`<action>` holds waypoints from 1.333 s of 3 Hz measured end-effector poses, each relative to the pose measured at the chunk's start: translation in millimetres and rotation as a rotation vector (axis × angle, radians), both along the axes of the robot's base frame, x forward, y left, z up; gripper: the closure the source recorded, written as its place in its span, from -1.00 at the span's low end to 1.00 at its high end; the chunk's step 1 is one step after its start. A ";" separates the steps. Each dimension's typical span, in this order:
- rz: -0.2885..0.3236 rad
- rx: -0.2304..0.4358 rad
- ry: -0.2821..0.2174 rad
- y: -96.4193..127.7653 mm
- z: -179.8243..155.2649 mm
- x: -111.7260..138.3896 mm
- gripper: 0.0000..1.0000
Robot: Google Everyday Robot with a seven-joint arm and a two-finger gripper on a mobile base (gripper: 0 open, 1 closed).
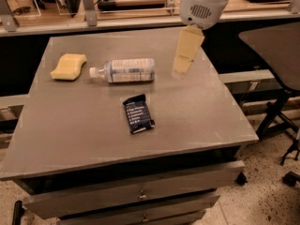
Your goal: Pick rxbar blueberry
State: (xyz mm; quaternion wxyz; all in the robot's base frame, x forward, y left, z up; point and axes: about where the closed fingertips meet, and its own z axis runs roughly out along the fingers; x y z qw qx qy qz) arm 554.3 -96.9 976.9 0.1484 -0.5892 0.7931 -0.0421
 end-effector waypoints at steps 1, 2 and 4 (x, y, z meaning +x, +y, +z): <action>-0.164 0.006 -0.012 5.4 -6.4 18.9 -1.00; -0.250 0.038 -0.013 6.9 -6.1 21.3 -1.00; -0.331 -0.066 0.103 50.2 -42.2 -3.6 -1.00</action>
Offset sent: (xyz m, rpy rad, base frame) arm 0.0173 0.0051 -0.0058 0.0036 -0.0110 -0.1455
